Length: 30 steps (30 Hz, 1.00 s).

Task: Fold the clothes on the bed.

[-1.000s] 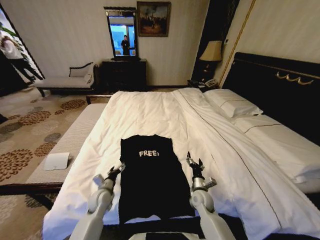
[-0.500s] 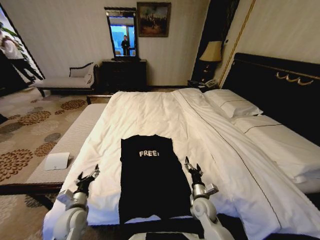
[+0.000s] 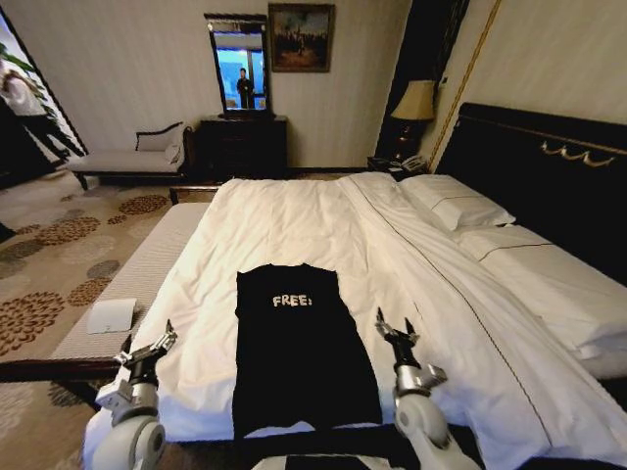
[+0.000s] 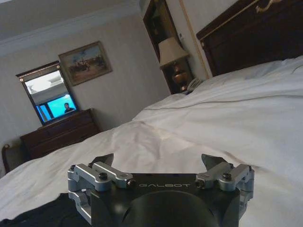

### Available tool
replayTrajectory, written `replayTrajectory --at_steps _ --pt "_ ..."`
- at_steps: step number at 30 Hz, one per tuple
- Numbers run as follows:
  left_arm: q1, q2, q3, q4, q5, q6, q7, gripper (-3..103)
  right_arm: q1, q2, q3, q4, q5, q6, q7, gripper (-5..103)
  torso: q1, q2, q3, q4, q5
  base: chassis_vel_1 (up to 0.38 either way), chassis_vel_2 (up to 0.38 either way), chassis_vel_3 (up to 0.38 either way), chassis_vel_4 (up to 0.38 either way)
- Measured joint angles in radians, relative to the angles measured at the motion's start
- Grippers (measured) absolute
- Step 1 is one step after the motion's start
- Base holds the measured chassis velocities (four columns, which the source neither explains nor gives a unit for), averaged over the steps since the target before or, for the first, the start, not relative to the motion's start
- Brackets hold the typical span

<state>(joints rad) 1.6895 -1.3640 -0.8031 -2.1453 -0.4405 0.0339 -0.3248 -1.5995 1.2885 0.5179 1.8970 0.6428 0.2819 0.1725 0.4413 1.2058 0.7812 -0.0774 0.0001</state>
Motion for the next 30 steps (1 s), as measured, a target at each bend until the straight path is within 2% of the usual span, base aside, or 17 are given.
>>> replayTrajectory --at_steps 2,5,9,11,13,14,15,16,18,19,21,24,25,26,27,30 --pt "-0.001 0.021 0.010 -0.015 0.003 -0.013 -0.002 100 -0.030 -0.009 0.044 -0.001 -0.020 0.028 -0.049 100 0.000 0.000 0.000 -0.0001 0.0001 0.000 0.000 0.000 0.000" --pt "0.004 0.001 0.023 -0.027 0.010 -0.009 -0.003 100 -0.022 -0.018 0.053 -0.002 -0.006 0.029 -0.054 100 0.000 0.000 0.000 -0.0002 -0.0004 0.000 0.000 0.000 0.000" --pt "0.035 -0.018 0.065 -0.074 -0.033 0.021 0.016 100 0.031 -0.042 0.034 -0.003 0.039 -0.001 -0.031 100 0.000 0.000 0.000 0.0004 0.0000 0.000 0.000 0.000 0.000" --pt "0.040 -0.040 0.097 -0.111 -0.078 0.047 0.057 100 0.117 -0.075 0.000 -0.031 0.106 -0.036 -0.009 100 0.000 0.000 0.000 0.0001 0.0004 0.000 0.000 0.000 0.000" --pt "0.023 -0.081 0.097 -0.123 -0.079 0.065 0.090 100 0.215 -0.125 -0.042 -0.074 0.206 -0.072 -0.005 100 0.000 0.000 0.000 0.0006 0.0003 0.000 0.000 0.000 0.000" --pt "0.023 -0.081 0.097 -0.123 -0.079 0.065 0.090 100 0.215 -0.125 -0.042 -0.074 0.206 -0.072 -0.005 100 0.000 0.000 0.000 0.0006 0.0003 0.000 0.000 0.000 0.000" --pt "0.017 -0.095 0.096 -0.122 -0.073 0.067 0.102 100 0.248 -0.147 -0.055 -0.095 0.245 -0.084 -0.012 100 0.000 0.000 0.000 0.0007 0.0002 0.000 0.000 0.000 0.000" --pt "0.010 -0.122 0.090 -0.114 -0.057 0.066 0.119 100 0.311 -0.189 -0.083 -0.140 0.314 -0.104 -0.038 100 0.000 0.000 0.000 0.0003 0.0000 0.000 0.000 0.000 0.000" --pt "0.017 -0.143 0.078 -0.104 -0.039 0.061 0.128 100 0.383 -0.231 -0.120 -0.195 0.394 -0.127 -0.075 100 0.000 0.000 0.000 0.0005 -0.0005 0.000 0.000 0.000 0.000" --pt "0.017 -0.143 0.078 -0.104 -0.039 0.061 0.128 100 0.383 -0.231 -0.120 -0.195 0.394 -0.127 -0.075 100 0.000 0.000 0.000 0.0005 -0.0005 0.000 0.000 0.000 0.000" --pt "0.032 -0.148 0.064 -0.101 -0.029 0.056 0.135 100 0.455 -0.263 -0.163 -0.264 0.460 -0.145 -0.120 100 0.000 0.000 0.000 0.0006 0.0000 0.000 0.000 0.000 0.000" --pt "0.036 -0.140 0.046 -0.098 -0.033 0.055 0.134 100 0.539 -0.275 -0.216 -0.368 0.491 -0.166 -0.186 100 0.000 0.000 0.000 0.0004 0.0002 0.000 0.000 0.000 0.000" --pt "0.036 -0.140 0.046 -0.098 -0.033 0.055 0.134 100 0.539 -0.275 -0.216 -0.368 0.491 -0.166 -0.186 100 0.000 0.000 0.000 0.0004 0.0002 0.000 0.000 0.000 0.000" --pt "0.034 -0.134 0.037 -0.094 -0.039 0.057 0.128 100 0.564 -0.273 -0.234 -0.391 0.519 -0.196 -0.205 100 0.000 0.000 0.000 0.0003 -0.0002 0.000 0.000 0.000 0.000" --pt "0.031 -0.129 0.029 -0.092 -0.044 0.058 0.123 100 0.589 -0.265 -0.257 -0.410 0.563 -0.227 -0.214 100 0.000 0.000 0.000 0.0000 -0.0005 0.000 0.000 0.000 0.000" --pt "0.030 -0.117 0.011 -0.086 -0.056 0.059 0.116 100 0.636 -0.225 -0.292 -0.451 0.622 -0.252 -0.229 100 0.000 0.000 0.000 0.0001 -0.0003 0.000 0.000 0.000 0.000"
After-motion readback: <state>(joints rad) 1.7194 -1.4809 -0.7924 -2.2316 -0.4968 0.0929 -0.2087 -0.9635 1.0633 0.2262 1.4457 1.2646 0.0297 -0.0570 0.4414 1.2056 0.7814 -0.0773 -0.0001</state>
